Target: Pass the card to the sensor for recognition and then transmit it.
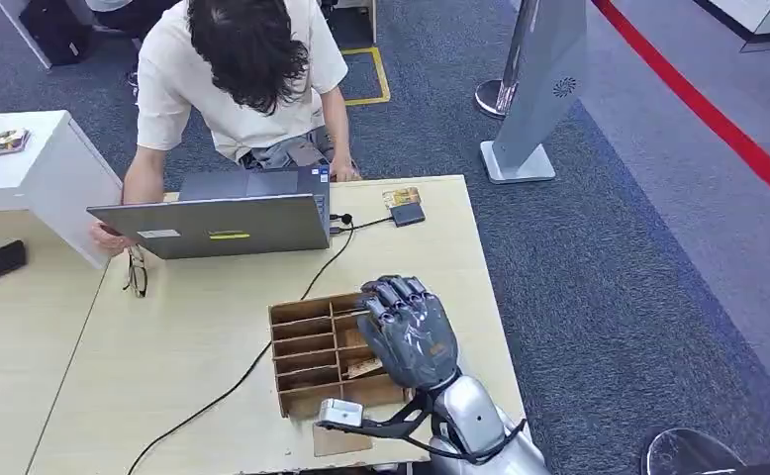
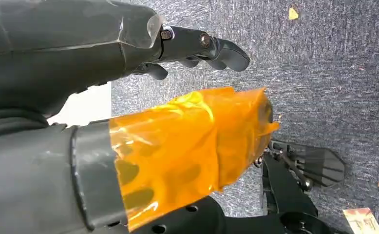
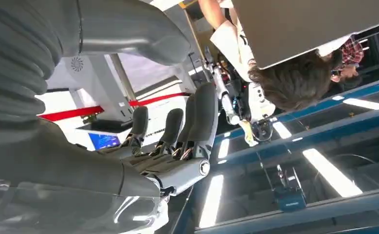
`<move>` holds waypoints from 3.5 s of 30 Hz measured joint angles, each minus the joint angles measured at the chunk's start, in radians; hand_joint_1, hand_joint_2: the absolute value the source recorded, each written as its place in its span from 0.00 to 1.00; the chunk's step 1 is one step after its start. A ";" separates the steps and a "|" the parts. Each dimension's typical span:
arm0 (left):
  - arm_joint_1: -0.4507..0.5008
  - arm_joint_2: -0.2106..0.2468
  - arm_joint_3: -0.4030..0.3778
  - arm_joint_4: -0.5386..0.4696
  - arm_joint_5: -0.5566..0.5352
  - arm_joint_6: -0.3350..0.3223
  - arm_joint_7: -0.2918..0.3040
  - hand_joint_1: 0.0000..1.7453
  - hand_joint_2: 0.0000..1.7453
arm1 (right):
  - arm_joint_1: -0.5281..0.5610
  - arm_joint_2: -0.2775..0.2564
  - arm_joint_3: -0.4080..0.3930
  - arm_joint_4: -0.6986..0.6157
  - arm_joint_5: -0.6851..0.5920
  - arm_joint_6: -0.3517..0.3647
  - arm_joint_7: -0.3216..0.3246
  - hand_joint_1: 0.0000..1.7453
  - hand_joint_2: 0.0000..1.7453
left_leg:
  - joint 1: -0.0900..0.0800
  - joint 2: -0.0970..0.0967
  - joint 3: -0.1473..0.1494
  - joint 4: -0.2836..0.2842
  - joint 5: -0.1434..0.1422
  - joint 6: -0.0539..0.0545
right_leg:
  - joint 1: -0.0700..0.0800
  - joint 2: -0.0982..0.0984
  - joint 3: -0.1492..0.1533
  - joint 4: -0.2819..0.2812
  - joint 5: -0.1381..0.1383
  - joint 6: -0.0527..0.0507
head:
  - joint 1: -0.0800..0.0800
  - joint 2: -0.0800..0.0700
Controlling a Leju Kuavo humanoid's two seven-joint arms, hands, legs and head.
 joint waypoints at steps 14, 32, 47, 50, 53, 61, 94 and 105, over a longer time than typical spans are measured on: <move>-0.001 0.000 -0.002 0.000 -0.011 -0.003 0.005 0.00 0.00 | -0.045 0.036 0.032 0.113 -0.005 0.002 0.023 0.51 1.00 | 0.000 0.000 0.000 0.000 0.000 0.000 | 0.000 0.000 0.000 0.000 0.000 0.000 | 0.000 0.000; 0.000 0.000 -0.017 0.000 -0.016 -0.006 0.005 0.00 0.00 | -0.094 0.049 0.060 0.210 -0.046 0.005 0.036 0.48 1.00 | 0.000 0.000 0.000 0.000 0.000 0.000 | 0.000 0.000 0.000 0.000 0.000 0.000 | 0.000 0.000; 0.000 0.000 -0.018 0.000 -0.018 -0.008 0.004 0.00 0.00 | -0.114 0.049 0.060 0.253 -0.058 0.004 0.055 0.43 1.00 | 0.000 0.000 0.000 0.000 0.000 0.000 | 0.000 0.000 0.000 0.000 0.000 0.000 | 0.000 0.000; 0.000 0.000 -0.018 0.000 -0.018 -0.008 0.003 0.00 0.00 | -0.115 0.049 0.059 0.260 -0.064 0.005 0.055 0.48 1.00 | 0.000 0.000 0.000 0.000 0.000 0.000 | 0.000 0.000 0.000 0.000 0.000 0.000 | 0.000 0.000; 0.000 0.000 -0.018 0.000 -0.018 -0.008 0.003 0.00 0.00 | -0.116 0.049 0.057 0.267 -0.070 0.005 0.056 0.49 1.00 | 0.000 0.000 0.000 0.000 0.000 0.000 | 0.000 0.000 0.000 0.000 0.000 0.000 | 0.000 0.000; 0.000 0.000 -0.018 0.000 -0.019 -0.008 0.002 0.00 0.00 | -0.118 0.049 0.048 0.283 -0.072 0.011 0.056 0.46 1.00 | 0.000 0.000 0.000 0.000 0.000 0.000 | 0.000 0.000 0.000 0.000 0.000 0.000 | 0.000 0.000; 0.000 0.000 -0.018 0.000 -0.029 -0.007 -0.002 0.00 0.00 | -0.152 0.049 -0.008 0.381 -0.075 0.007 0.065 0.57 1.00 | 0.000 0.000 0.000 0.000 0.000 0.000 | 0.000 0.000 0.000 0.000 0.000 0.000 | 0.000 0.000; 0.000 0.000 -0.018 0.000 -0.029 -0.007 -0.002 0.00 0.00 | -0.156 0.048 -0.023 0.395 -0.076 0.009 0.065 1.00 1.00 | 0.000 0.000 0.000 0.000 0.000 0.000 | 0.000 0.000 0.000 0.000 0.000 0.000 | 0.000 0.000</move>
